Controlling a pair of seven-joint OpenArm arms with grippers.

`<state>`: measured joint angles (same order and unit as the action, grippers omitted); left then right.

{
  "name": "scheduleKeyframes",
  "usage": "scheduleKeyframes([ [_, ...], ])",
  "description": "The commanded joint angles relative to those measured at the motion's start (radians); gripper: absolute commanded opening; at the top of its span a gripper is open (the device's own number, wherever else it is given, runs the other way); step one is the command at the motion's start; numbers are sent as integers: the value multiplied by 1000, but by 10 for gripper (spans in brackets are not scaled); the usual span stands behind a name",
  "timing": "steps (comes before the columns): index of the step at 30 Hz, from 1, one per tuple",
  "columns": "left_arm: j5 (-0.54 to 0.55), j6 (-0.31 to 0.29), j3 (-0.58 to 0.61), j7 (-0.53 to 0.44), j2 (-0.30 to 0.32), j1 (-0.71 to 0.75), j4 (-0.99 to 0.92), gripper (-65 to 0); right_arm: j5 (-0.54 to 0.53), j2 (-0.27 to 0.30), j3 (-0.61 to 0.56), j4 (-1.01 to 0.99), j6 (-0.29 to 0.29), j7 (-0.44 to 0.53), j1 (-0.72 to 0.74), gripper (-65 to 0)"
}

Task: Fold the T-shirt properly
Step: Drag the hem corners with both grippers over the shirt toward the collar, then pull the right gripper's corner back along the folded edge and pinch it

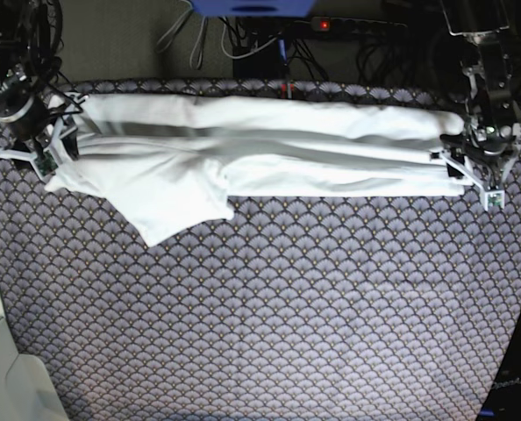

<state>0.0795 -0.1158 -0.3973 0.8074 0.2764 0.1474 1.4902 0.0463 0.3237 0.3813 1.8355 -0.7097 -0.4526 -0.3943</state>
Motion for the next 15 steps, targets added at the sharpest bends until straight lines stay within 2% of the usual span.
scheduleKeyframes([
  [1, 9, -11, 4, 30, 2, 4, 5, -304, -7, 15, 11, 37, 12, 5, 5, -366],
  [6, 9, -11, 4, 30, 2, 5, 5, -303, -10, 19, 9, 149, 12, -156, 28, -366],
  [15, 9, -11, 4, 31, 2, 5, 5, -303, -6, 15, 3, 154, 12, -344, 162, -366],
])
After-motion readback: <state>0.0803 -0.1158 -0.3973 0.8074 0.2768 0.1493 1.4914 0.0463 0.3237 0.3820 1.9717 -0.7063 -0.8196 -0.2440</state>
